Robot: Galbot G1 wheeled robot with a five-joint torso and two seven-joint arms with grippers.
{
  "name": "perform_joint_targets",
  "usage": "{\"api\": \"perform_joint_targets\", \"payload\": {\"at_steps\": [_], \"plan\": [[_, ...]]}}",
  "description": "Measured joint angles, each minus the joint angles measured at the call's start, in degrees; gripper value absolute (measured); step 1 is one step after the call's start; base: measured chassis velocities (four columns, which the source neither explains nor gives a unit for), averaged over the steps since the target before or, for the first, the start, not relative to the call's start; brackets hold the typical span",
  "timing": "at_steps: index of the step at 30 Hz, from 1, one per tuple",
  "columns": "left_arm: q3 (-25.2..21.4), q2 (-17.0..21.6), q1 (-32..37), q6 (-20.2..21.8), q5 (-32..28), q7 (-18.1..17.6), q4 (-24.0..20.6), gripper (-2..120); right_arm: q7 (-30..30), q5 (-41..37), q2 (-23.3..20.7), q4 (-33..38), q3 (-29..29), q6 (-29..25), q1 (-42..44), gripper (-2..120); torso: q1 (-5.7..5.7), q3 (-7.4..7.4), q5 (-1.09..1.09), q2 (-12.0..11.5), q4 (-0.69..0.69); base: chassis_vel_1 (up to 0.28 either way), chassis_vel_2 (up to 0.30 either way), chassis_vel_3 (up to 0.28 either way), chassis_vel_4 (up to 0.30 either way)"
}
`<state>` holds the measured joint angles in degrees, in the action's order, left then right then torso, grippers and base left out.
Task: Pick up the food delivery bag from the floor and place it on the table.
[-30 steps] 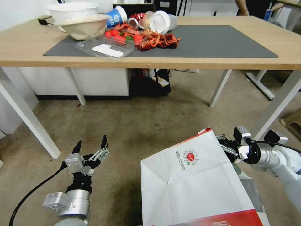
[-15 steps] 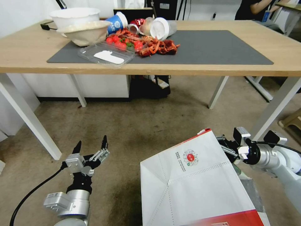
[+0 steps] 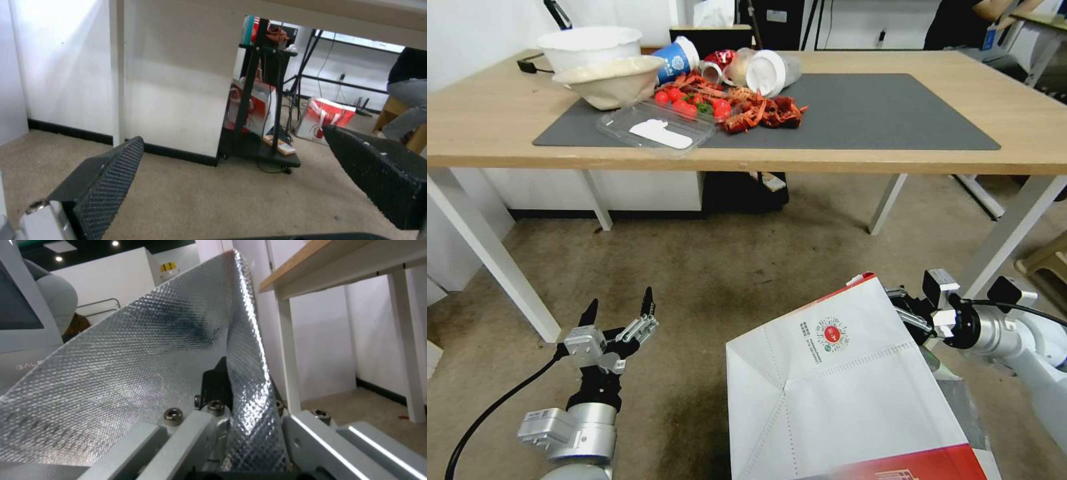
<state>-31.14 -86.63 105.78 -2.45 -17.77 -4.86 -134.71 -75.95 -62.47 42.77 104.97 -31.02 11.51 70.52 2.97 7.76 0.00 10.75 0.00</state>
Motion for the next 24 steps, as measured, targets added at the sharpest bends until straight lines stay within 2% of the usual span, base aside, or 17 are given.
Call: {"api": "perform_joint_targets", "payload": {"at_steps": [24], "plan": [[0.04,-0.22,0.56,0.72,0.96,-0.25,-0.95,100,0.34,-0.08,0.07,0.94,-0.06,-0.13,0.39,0,1.47,4.18,0.00,5.64,0.00,0.000,0.000,0.000,0.000]]}}
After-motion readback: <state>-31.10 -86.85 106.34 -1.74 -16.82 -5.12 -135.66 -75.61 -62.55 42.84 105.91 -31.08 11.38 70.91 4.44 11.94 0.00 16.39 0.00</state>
